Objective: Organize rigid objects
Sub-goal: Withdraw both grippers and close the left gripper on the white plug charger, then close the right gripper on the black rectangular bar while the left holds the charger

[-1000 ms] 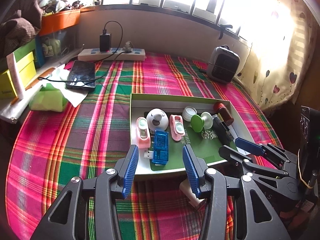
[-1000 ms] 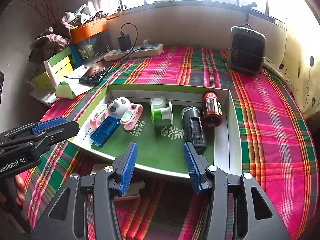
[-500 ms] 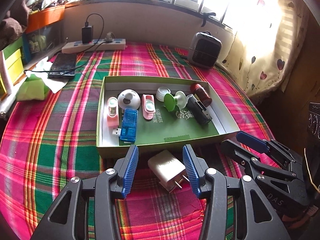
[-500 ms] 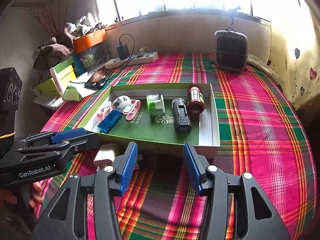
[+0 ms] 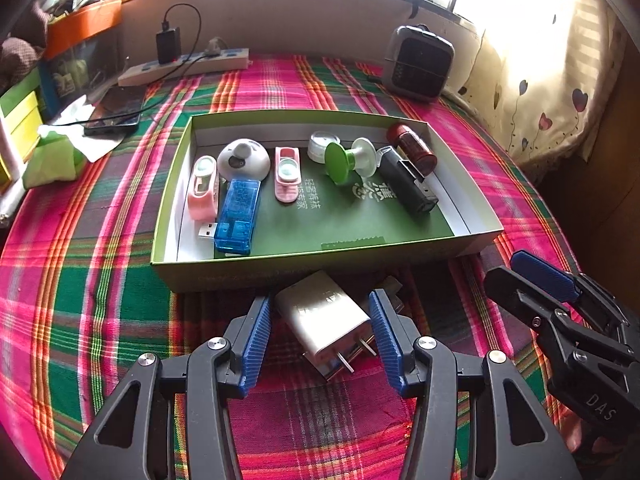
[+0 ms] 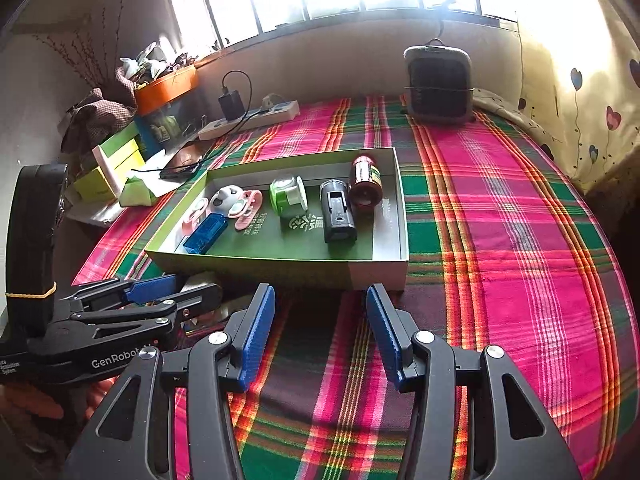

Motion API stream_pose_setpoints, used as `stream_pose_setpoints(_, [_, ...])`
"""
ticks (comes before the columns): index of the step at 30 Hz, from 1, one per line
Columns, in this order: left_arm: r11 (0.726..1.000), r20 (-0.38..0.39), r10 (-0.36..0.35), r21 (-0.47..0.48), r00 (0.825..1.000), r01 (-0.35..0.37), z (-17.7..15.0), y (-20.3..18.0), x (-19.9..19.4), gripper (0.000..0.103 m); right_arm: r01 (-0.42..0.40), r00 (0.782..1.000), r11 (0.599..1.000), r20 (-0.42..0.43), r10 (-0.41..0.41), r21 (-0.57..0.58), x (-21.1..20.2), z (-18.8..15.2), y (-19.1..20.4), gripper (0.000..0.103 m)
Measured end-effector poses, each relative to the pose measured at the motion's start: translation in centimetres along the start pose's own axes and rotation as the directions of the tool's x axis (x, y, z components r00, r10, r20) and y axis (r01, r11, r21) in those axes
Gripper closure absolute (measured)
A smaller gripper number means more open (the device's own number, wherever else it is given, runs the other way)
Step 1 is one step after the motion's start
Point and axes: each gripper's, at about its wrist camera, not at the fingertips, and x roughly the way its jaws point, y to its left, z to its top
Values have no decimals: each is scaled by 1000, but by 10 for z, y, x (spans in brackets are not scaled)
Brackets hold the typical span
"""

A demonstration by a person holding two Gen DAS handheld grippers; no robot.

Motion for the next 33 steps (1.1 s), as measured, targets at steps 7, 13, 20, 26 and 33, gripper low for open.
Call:
stream_pose_setpoints(7, [1000, -12, 10, -27, 1000, -10, -3, 8, 3, 54, -4, 1000, 1000, -8, 4, 3, 2, -1, 0, 54])
stream_pose_setpoints(13, [999, -2, 6, -31, 1000, -6, -6, 16, 2, 55, -3, 1000, 1000, -20, 3, 0, 5, -2, 1, 54])
stream_pose_setpoints(20, [999, 12, 2, -38, 1000, -2, -10, 28, -3, 71, -9, 999, 1000, -45, 9, -6, 12, -3, 8, 54])
stream_pose_setpoints(26, [999, 23, 5, -34, 1000, -5, -13, 35, -7, 71, -20, 997, 999, -73, 17, -33, 19, -5, 22, 54])
stream_pose_setpoints(33, [998, 31, 22, -53, 999, -20, -20, 53, -14, 71, -30, 994, 996, -112, 21, -78, 32, -8, 49, 54])
